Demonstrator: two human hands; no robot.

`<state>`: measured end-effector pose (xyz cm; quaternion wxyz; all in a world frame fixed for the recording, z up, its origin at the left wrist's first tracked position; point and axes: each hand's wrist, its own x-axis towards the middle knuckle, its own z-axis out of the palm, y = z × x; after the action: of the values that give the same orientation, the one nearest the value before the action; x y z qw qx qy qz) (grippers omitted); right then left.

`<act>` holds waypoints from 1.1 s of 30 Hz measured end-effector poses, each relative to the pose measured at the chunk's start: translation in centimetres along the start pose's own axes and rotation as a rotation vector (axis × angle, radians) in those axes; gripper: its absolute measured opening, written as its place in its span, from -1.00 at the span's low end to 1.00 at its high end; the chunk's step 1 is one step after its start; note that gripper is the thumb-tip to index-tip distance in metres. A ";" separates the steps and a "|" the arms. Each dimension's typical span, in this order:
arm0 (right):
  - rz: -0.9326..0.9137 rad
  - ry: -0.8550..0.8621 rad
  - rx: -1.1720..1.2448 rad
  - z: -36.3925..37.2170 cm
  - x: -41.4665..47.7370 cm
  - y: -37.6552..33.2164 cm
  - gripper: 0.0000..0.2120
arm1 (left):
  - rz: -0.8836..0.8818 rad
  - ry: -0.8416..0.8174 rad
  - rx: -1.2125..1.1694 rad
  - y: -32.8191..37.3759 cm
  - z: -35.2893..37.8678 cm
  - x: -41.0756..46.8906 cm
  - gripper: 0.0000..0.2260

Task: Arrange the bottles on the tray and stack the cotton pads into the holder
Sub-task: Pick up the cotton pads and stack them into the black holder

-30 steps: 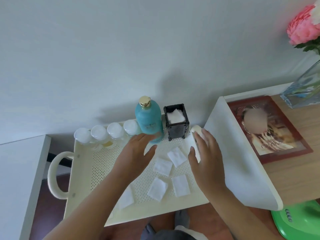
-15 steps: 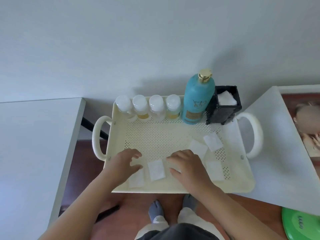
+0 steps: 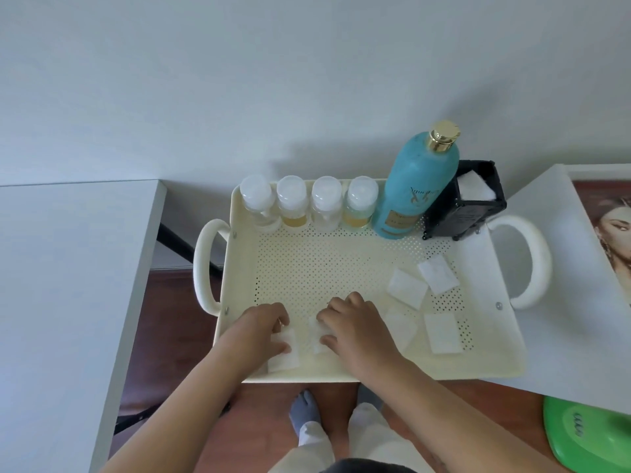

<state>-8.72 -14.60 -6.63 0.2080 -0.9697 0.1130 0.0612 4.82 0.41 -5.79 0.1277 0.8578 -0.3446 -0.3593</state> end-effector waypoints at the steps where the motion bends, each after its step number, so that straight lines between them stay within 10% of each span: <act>1: 0.002 0.004 0.007 0.1 0.0 0.0 -0.85 | -0.005 -0.011 -0.008 0.0 0.0 0.1 -0.75; 10: 0.098 0.118 0.121 -2.4 -0.9 1.0 -0.91 | 0.045 0.082 -0.102 1.1 -1.1 -0.2 -0.88; 20: 0.283 0.637 0.101 -17.5 -2.8 11.3 -0.88 | 0.267 0.169 -0.318 11.1 -5.6 1.7 -0.85; 33: 0.146 0.457 -0.037 -21.2 2.0 18.8 -0.86 | 0.256 0.267 -0.452 16.8 -7.1 4.1 -0.82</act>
<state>-9.89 -40.50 4.92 0.1540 -0.9513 0.2256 -0.1430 3.53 -14.79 4.95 0.4041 0.7968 -0.3413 -0.2921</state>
